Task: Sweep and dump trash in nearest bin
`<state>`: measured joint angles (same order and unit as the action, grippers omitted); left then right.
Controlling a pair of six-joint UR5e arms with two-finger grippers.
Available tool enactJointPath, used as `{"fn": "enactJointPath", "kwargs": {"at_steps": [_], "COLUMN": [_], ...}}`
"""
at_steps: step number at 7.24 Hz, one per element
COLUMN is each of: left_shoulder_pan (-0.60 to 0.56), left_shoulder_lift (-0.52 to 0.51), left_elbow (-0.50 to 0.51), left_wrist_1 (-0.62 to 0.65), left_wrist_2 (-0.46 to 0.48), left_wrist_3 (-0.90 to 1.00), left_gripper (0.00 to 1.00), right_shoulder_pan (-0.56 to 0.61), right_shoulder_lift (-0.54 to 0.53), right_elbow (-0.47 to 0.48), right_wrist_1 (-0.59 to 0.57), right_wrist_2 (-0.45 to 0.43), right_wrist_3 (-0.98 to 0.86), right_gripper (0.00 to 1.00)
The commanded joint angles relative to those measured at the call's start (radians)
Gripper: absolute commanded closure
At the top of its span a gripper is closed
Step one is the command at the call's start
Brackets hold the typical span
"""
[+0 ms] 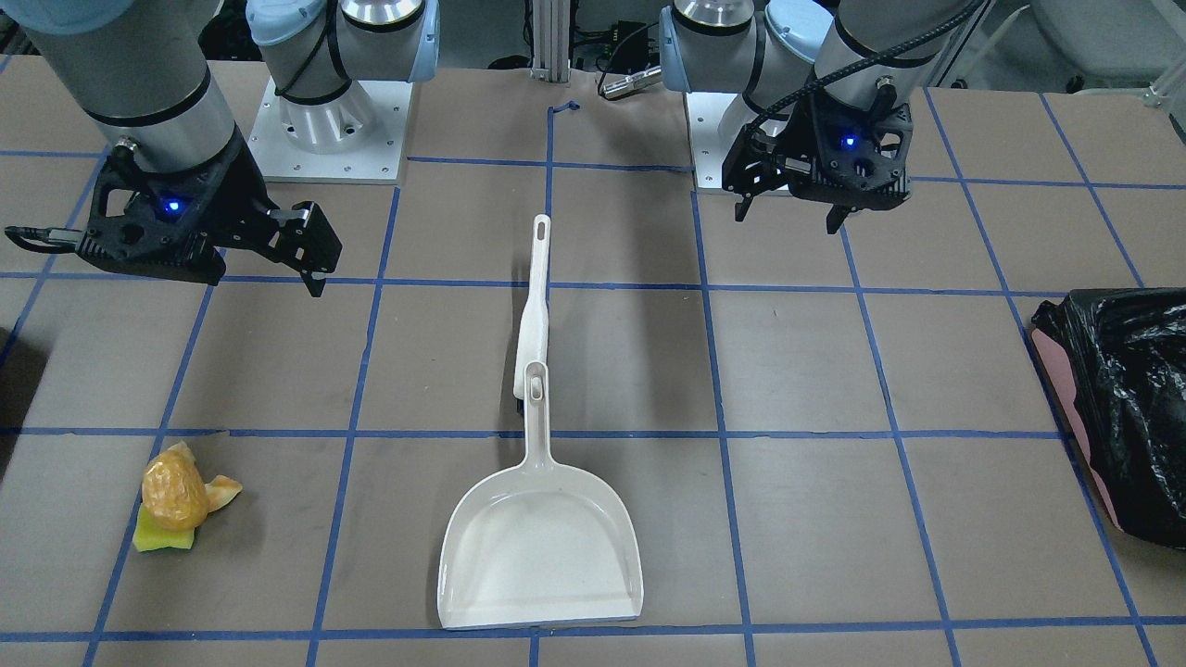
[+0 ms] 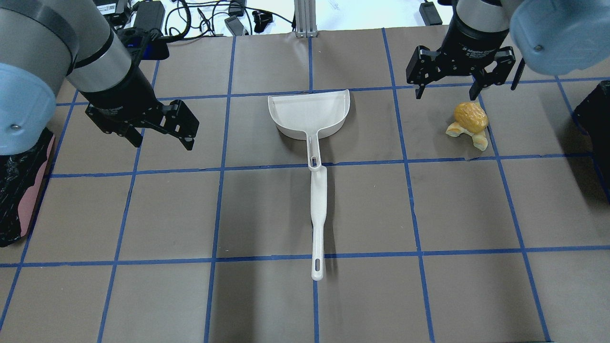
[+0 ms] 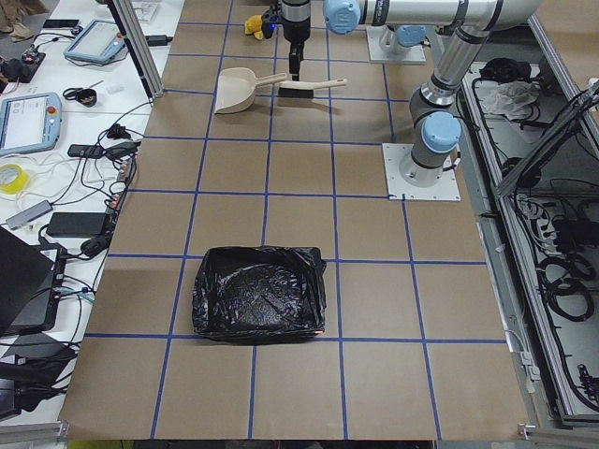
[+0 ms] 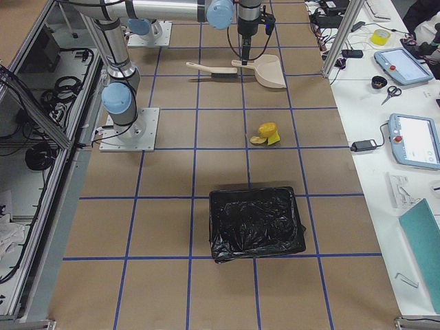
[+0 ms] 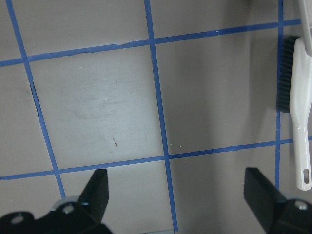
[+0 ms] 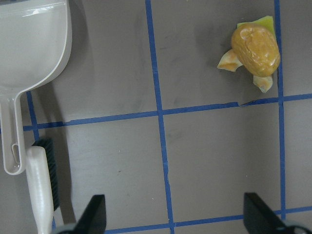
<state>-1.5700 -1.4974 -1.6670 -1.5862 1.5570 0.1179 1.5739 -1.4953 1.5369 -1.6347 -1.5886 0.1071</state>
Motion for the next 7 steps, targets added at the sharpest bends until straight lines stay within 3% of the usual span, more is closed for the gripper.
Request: {"fn": "enactJointPath", "kwargs": {"at_steps": [1,7], "left_shoulder_pan": [-0.001,-0.001], "left_shoulder_lift": [0.0,0.005], "left_elbow": [0.0,-0.002], "left_wrist_1": [0.0,-0.001], "left_wrist_2": [0.003,0.0], "left_wrist_3": [0.0,-0.001], "left_gripper": [0.0,0.0], "right_shoulder_pan": [0.0,0.0], "right_shoulder_lift": [-0.003,0.004], "right_elbow": [-0.001,-0.001], "right_wrist_1": [-0.001,-0.005], "right_wrist_2": [0.001,0.019], "right_wrist_3": [0.0,-0.001], "right_gripper": [0.0,0.0]}}
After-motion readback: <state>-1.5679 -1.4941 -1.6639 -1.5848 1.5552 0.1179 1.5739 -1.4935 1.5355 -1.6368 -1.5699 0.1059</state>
